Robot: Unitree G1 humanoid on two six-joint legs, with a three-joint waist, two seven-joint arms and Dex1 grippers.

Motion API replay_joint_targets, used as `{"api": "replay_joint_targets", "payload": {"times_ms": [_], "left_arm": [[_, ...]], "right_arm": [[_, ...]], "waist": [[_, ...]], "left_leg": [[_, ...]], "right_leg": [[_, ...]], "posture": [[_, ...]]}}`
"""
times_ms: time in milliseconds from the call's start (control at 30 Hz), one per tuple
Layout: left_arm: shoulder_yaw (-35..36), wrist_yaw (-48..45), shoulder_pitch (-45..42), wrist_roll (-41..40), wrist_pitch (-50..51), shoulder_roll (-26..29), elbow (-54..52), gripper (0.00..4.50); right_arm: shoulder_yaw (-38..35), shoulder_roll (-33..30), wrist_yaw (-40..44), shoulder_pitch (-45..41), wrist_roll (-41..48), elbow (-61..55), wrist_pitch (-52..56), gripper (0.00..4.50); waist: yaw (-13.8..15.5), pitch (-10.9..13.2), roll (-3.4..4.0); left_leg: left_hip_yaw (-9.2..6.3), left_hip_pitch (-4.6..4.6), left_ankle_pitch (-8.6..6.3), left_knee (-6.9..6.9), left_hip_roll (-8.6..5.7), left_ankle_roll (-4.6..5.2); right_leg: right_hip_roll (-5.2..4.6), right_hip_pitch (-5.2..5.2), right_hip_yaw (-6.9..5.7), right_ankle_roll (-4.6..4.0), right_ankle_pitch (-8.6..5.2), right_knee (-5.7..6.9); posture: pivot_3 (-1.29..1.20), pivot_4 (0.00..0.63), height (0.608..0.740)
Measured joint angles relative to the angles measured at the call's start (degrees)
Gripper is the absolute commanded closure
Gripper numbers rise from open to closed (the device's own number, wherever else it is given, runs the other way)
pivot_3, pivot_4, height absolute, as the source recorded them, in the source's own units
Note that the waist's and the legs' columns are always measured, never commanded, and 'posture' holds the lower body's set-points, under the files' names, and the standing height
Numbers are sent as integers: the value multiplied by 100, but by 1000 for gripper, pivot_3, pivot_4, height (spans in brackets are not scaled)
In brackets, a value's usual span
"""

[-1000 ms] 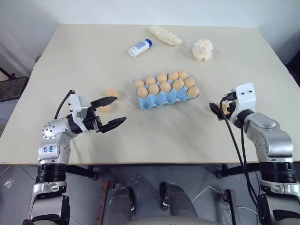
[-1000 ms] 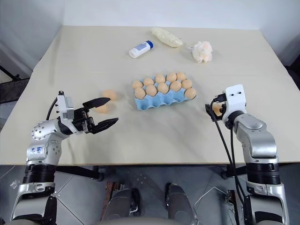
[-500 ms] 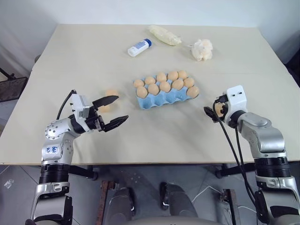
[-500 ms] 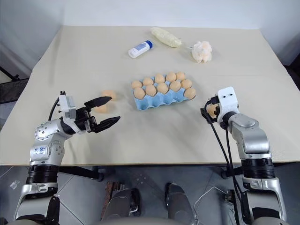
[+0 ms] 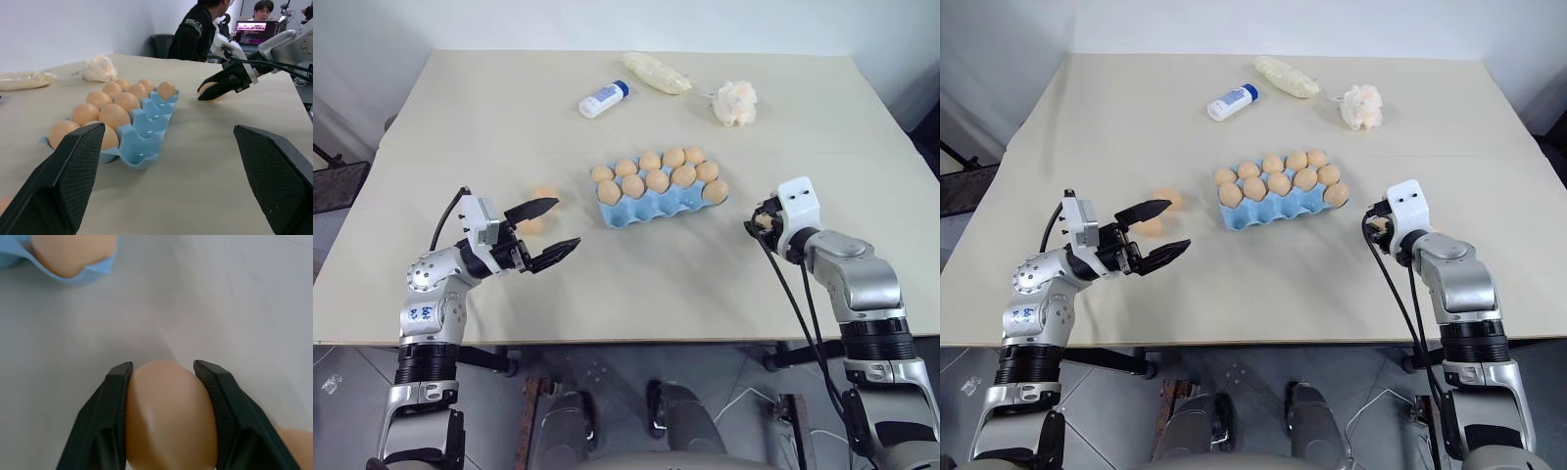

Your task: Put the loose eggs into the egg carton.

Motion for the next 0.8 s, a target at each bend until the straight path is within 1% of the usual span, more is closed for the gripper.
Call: {"api": "replay_joint_targets", "payload": {"times_ms": [100, 333, 467, 567, 800], "left_arm": [[2, 18, 2, 0, -2, 0, 0, 0], [8, 30, 11, 0, -6, 1, -6, 0], [45, 37, 31, 0, -14, 5, -14, 0], [55, 51, 49, 0, -15, 6, -26, 0], [84, 104, 152, 0, -16, 6, -147, 0]], "right_arm": [[-3, 0, 59, -107, 36, -205, 85, 2885], [-128, 185, 45, -934, 232, -392, 235, 2885], [0, 553, 218, -1471, 391, -175, 335, 2885], [120, 789, 294, -1493, 412, -103, 213, 2885], [479, 1145, 329, -1463, 216, 585, -368, 2885]], "waist": [[-2, 2, 3], [-8, 8, 14], [-30, 10, 16], [-18, 10, 17], [-17, 10, 17]], "left_leg": [[1, 0, 0, 0, 0, 0], [3, -1, 0, -5, 3, -2], [10, -6, 0, -10, 2, -2], [12, -12, 0, -16, 1, -4], [19, -25, 1, -12, -2, -4]], "right_leg": [[0, -1, 1, 0, 0, 1], [1, -8, 1, -3, -2, 2], [1, -20, 6, -3, -2, 4], [1, -29, 4, -4, -2, 6], [-1, -45, 5, -3, -2, 11]], "posture": [[0, 150, 740], [0, 150, 740], [0, 150, 740], [0, 150, 740], [0, 150, 740]]}}
